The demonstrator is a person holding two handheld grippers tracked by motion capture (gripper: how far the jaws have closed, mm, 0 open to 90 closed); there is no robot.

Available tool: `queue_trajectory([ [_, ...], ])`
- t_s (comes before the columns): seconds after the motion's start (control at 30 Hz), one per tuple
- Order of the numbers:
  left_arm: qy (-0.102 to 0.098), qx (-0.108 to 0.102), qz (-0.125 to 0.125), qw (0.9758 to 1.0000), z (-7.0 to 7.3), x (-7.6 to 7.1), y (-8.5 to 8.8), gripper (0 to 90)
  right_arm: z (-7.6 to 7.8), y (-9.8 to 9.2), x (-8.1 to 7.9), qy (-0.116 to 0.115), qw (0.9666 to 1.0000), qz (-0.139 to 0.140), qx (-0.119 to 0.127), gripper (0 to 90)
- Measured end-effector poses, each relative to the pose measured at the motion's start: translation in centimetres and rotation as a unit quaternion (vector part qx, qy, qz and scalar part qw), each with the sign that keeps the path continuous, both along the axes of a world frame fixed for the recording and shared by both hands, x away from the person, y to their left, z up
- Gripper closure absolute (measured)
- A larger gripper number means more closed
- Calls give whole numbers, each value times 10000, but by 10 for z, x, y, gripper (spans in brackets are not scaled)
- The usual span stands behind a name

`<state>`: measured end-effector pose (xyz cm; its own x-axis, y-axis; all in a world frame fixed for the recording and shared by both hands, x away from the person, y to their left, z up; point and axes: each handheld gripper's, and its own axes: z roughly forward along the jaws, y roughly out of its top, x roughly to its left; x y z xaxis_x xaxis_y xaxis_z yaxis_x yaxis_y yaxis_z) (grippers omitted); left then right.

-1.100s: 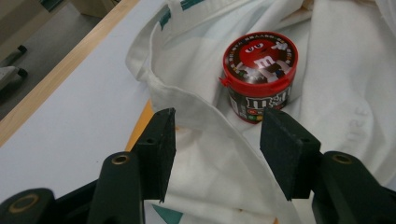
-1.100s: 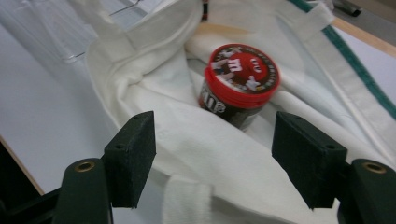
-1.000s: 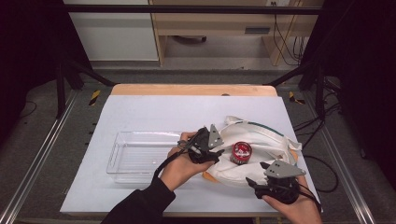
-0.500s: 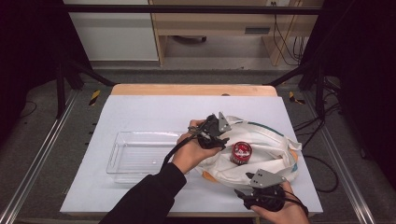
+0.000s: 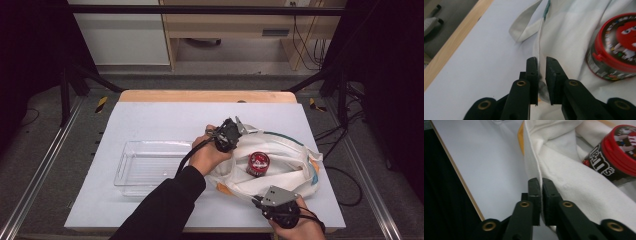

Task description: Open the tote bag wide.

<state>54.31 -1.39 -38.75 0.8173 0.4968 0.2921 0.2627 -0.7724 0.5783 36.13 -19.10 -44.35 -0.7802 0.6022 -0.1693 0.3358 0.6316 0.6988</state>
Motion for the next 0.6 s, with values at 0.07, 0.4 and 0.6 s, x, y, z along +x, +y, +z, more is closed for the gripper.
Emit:
queue_trajectory([
  [0.07,39,-29,45,10000,0,2,4,834,0,1,-1,27,10000,41,-5,889],
  [0.4,35,-263,276,9993,5,8,25,839,-1,6,-9,28,9992,376,-100,893],
  [0.6,131,-8,271,9995,-8,10,19,839,-13,11,-5,220,9983,424,-324,893],
])
